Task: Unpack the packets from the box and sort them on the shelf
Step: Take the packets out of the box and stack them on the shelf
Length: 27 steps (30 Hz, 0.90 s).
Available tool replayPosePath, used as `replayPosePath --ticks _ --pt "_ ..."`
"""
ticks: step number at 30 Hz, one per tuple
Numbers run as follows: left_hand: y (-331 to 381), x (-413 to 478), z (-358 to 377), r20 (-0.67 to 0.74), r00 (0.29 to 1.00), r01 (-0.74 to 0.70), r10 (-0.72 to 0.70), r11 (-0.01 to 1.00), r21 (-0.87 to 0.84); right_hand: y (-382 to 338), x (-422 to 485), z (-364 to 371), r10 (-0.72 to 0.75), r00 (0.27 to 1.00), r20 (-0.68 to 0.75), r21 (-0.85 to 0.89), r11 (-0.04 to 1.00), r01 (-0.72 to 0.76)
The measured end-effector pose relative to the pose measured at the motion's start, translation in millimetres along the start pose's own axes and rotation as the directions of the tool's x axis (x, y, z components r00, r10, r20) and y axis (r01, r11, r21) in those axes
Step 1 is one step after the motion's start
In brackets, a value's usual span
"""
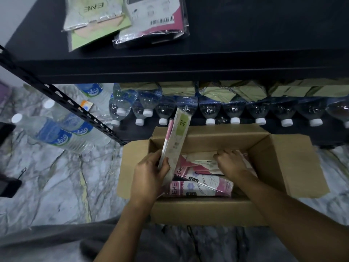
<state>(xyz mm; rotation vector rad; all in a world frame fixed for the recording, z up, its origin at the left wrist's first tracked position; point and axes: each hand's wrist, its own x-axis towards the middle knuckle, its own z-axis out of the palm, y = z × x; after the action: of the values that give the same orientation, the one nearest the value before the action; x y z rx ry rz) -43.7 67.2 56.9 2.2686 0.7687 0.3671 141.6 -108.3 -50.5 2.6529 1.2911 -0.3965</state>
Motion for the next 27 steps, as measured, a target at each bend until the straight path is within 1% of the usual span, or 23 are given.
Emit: replayPosePath --ticks 5,9,12,14,16,18,22,25,27 --pt "9 2 -3 -0.014 1.000 -0.019 0.019 0.999 -0.040 3 -18 -14 -0.011 0.995 -0.095 0.098 0.995 0.020" --pt "18 -1 -13 -0.055 0.997 -0.061 0.059 0.997 -0.039 8 -41 -31 0.028 0.976 -0.214 0.249 0.968 0.027" --pt "27 -5 -25 -0.090 0.992 -0.085 0.082 0.996 -0.023 9 -60 -45 0.054 0.968 -0.247 0.375 0.926 0.044" --pt "35 -10 -34 -0.114 0.990 -0.085 0.078 0.995 -0.055 8 -75 -62 0.093 0.965 -0.244 0.498 0.866 0.043" --pt "43 -16 -43 -0.148 0.986 -0.088 0.077 0.994 -0.071 6 -92 -83 0.141 0.967 -0.211 0.637 0.771 0.026" --pt "51 -24 -52 -0.188 0.980 -0.081 0.062 0.993 -0.091 5 -109 -103 0.204 0.960 -0.192 0.732 0.682 0.001" --pt "72 -45 -75 -0.236 0.972 -0.062 0.010 0.974 -0.216 3 -142 -142 0.259 0.948 -0.185 0.798 0.603 -0.009" --pt "93 -59 -101 -0.300 0.954 -0.085 -0.002 0.957 -0.278 -3 -169 -177 0.300 0.928 -0.219 0.842 0.539 0.025" --pt "102 -65 -119 -0.340 0.940 -0.096 -0.029 0.934 -0.344 -4 -184 -198 0.347 0.901 -0.260 0.865 0.498 0.058"
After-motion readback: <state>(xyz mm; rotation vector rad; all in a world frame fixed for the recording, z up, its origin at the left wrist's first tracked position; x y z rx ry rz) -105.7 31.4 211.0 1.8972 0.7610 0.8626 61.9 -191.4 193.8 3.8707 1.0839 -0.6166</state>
